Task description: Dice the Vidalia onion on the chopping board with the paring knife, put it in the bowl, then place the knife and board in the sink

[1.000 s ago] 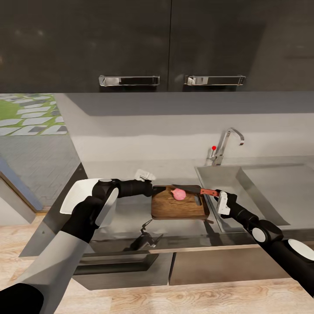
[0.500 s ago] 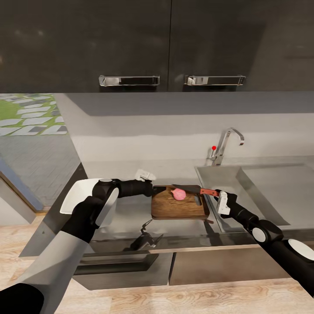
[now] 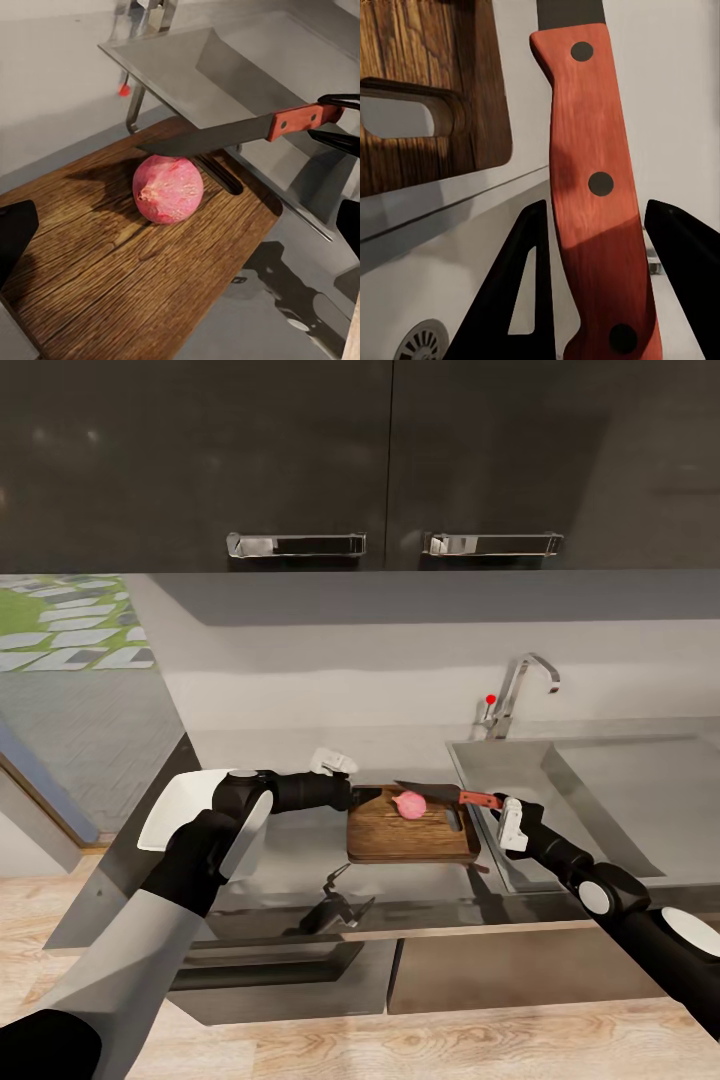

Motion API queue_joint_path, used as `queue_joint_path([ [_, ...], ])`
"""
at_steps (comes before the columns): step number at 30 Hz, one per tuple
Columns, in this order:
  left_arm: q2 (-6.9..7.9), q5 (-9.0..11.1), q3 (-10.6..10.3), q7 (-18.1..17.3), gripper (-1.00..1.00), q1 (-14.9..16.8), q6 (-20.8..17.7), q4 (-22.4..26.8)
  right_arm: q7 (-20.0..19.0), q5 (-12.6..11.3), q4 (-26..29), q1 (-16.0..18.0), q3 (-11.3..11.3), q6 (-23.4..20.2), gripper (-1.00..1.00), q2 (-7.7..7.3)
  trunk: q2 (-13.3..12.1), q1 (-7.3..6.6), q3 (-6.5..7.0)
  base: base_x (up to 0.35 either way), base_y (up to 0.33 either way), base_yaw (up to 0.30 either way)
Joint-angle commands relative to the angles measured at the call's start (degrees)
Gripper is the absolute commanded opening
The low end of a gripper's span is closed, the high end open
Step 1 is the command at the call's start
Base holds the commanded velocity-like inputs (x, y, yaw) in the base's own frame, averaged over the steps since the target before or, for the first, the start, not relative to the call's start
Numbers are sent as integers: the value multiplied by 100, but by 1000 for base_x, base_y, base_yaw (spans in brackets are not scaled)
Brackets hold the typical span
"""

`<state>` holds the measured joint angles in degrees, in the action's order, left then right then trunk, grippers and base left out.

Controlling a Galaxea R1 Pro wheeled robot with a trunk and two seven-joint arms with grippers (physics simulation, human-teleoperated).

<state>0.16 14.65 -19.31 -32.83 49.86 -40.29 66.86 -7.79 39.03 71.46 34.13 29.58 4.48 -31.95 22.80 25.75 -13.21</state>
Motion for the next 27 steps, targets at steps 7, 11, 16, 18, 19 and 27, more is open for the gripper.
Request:
queue_joint_path([
  [7,2,29,-3,4,100,6,-37,3,-12,35,16,6,1,9,-100,-4,12,3,-12,0,0,0],
  [11,2,29,-3,4,100,6,-34,3,-12,40,14,6,7,-16,-100,-4,12,3,-12,0,0,0],
  [16,2,29,-3,4,100,6,-33,3,-12,43,10,6,12,-29,-100,-4,12,3,-12,0,0,0],
  [18,2,29,-3,4,100,6,-32,3,-12,43,9,6,13,-31,-100,-4,12,3,-12,0,0,0],
  [19,2,29,-3,4,100,6,-32,3,-12,45,9,6,13,-33,-100,-4,12,3,-12,0,0,0],
  [27,2,29,-3,4,100,3,-32,3,-12,62,8,6,13,-35,-100,-4,12,3,-12,0,0,0],
])
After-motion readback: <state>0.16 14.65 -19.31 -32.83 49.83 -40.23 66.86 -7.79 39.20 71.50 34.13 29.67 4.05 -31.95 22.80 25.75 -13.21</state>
